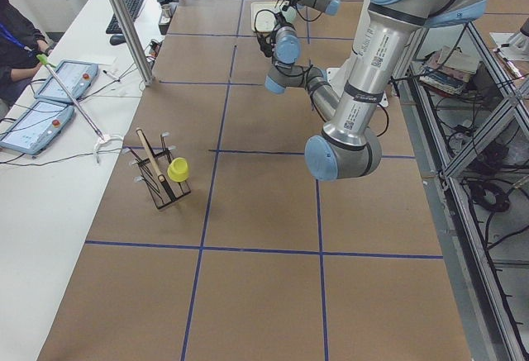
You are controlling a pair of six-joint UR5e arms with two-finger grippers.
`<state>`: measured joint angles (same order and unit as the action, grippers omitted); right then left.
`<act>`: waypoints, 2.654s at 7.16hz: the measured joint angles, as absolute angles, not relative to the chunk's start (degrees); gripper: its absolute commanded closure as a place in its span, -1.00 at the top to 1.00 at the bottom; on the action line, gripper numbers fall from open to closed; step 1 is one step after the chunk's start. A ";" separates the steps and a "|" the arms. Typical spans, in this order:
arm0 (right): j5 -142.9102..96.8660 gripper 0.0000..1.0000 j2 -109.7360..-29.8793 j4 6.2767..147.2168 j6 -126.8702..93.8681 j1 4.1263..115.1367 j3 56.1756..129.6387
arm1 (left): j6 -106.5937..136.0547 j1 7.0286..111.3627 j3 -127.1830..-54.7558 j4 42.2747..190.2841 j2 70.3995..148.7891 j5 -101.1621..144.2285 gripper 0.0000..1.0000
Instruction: Left arm grabs green cup and hands to right arm on tray
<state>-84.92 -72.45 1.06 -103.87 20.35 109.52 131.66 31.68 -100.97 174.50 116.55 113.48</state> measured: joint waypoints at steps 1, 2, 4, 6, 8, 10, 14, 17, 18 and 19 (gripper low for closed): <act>-84.99 -1.00 -72.70 1.32 -103.80 20.42 109.51 | 131.77 32.91 -100.90 174.33 116.55 113.49 1.00; -85.06 -1.00 -72.96 1.51 -103.75 20.45 109.51 | 131.83 34.27 -100.78 174.10 116.54 113.53 1.00; -85.17 -1.00 -73.30 2.81 -103.71 20.62 109.62 | 131.49 36.88 -99.79 172.34 116.52 113.18 1.00; -85.68 -1.00 -73.18 9.22 -103.51 21.61 110.07 | 128.36 41.55 -98.85 160.94 116.52 113.19 1.00; -94.81 -1.00 -72.80 23.25 -103.17 28.67 110.72 | 112.38 45.17 -99.01 141.39 116.40 116.21 1.00; -112.35 -1.00 -72.51 43.79 -95.37 41.31 111.49 | 89.55 51.31 -101.32 121.42 114.77 121.77 1.00; -120.97 -1.00 -79.42 71.33 -57.52 52.40 113.80 | 33.17 61.45 -112.15 88.30 103.13 123.52 1.00; -126.49 -1.00 -87.01 72.77 -42.49 59.08 114.42 | 1.69 73.39 -112.75 74.40 97.15 126.44 1.00; -127.90 -1.00 -88.87 72.44 -40.46 60.84 114.43 | -5.47 77.81 -112.55 72.66 94.57 127.31 1.00; -128.69 -1.00 -91.09 71.87 -38.20 62.52 114.43 | -9.39 81.55 -112.12 71.85 92.65 128.61 1.00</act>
<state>-128.69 -91.09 71.87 -38.20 62.52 114.43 -9.39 81.55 -112.12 71.85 92.65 128.61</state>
